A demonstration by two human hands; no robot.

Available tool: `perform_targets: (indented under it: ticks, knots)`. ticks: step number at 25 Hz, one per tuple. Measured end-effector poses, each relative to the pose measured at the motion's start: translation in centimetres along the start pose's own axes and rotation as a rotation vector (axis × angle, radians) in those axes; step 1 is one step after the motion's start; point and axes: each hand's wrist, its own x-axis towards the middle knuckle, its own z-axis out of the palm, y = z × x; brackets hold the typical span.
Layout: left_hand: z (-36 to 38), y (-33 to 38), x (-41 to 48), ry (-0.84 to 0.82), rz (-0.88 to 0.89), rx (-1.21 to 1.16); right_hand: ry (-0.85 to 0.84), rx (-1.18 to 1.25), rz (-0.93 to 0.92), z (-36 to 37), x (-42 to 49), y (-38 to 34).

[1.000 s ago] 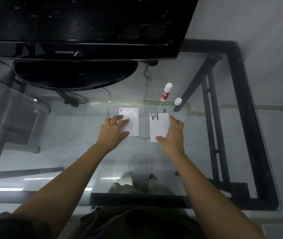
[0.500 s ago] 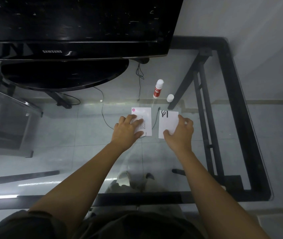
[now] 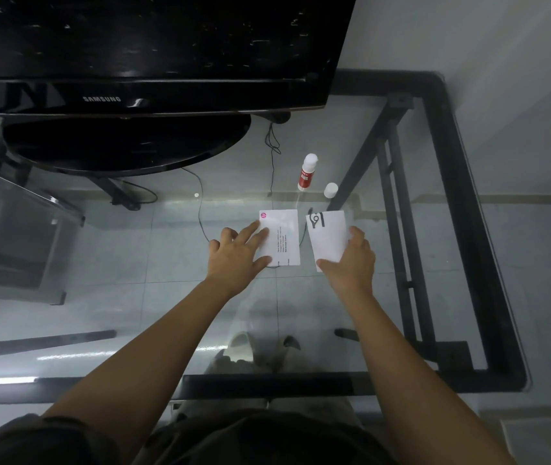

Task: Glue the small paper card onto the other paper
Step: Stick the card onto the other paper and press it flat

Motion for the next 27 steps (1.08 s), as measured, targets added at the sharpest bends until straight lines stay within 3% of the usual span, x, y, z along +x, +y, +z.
perform_targets:
  ticks: [2,7,10,12,16,19,22,24,27]
  knots:
    - [0.2,-0.1,0.0,0.001,-0.007,0.005,0.030,-0.014,-0.024,0.0,-0.4,0.6]
    - [0.6,-0.3,0.1,0.012,-0.002,0.006,0.066,0.480,0.052,-0.2,-1.7,1.2]
    - [0.3,-0.2,-0.1,-0.014,0.003,-0.017,0.130,0.617,-0.023,-0.5,-2.6,1.1]
    - [-0.5,0.2,-0.5,0.026,-0.025,-0.162,0.200,0.603,-0.105,-0.7,-2.9,0.6]
    - [-4.0,0.7,-0.8,0.241,-0.192,-0.776,0.216,0.505,-0.382,-1.0,-3.2,-0.6]
    - [-6.8,1.1,-0.7,0.122,-0.308,-1.222,0.166,0.259,-0.625,-0.1,-4.1,-1.2]
    - [-7.4,2.0,-0.7,-0.019,-0.326,-1.302,0.167,0.089,-0.754,0.8,-4.7,-2.2]
    - [-6.9,2.2,-0.5,0.003,-0.353,-1.377,0.106,0.053,-0.780,1.2,-5.3,-2.5]
    - [-6.1,1.4,-0.3,0.016,-0.406,-1.415,-0.067,0.167,-0.744,1.3,-6.3,-2.4]
